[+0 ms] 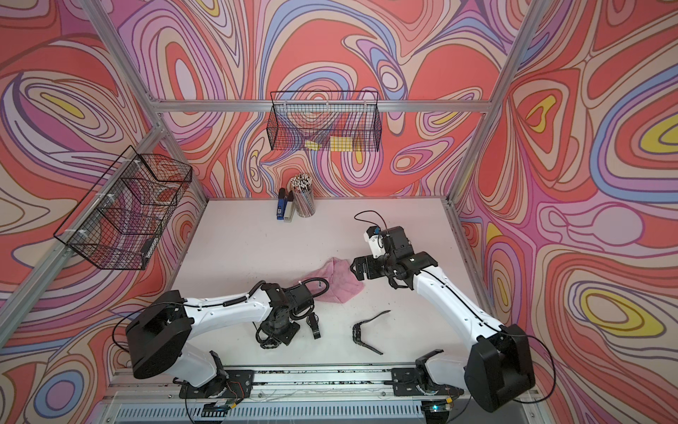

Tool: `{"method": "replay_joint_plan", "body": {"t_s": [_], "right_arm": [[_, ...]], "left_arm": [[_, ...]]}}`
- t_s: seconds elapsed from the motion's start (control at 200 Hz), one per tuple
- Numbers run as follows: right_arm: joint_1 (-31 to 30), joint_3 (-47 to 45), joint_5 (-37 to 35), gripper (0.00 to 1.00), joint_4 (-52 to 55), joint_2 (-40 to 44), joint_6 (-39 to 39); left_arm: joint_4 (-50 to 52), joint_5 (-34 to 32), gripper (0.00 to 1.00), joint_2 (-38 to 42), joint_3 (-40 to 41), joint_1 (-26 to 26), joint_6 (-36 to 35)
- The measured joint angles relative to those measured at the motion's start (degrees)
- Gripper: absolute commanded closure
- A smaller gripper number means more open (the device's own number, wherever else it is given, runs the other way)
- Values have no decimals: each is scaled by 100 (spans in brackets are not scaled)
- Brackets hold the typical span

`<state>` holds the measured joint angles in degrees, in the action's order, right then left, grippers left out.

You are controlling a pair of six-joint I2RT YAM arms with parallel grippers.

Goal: Wipe the watch dial
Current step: Pick up the watch at the center of the board.

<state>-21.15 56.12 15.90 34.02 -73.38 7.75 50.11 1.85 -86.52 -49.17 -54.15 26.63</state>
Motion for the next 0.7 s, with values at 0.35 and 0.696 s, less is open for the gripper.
{"method": "replay_joint_plan", "body": {"t_s": [0.35, 0.696], "right_arm": [[-442, 72, -81, 12, -175, -765, 26], [-1853, 826, -595, 18, -935, -2328, 52]], "left_arm": [[-1676, 1117, 100, 3307, -334, 1639, 1725], [-4841, 2538, 100, 4487, 1926, 3344, 5143]]}}
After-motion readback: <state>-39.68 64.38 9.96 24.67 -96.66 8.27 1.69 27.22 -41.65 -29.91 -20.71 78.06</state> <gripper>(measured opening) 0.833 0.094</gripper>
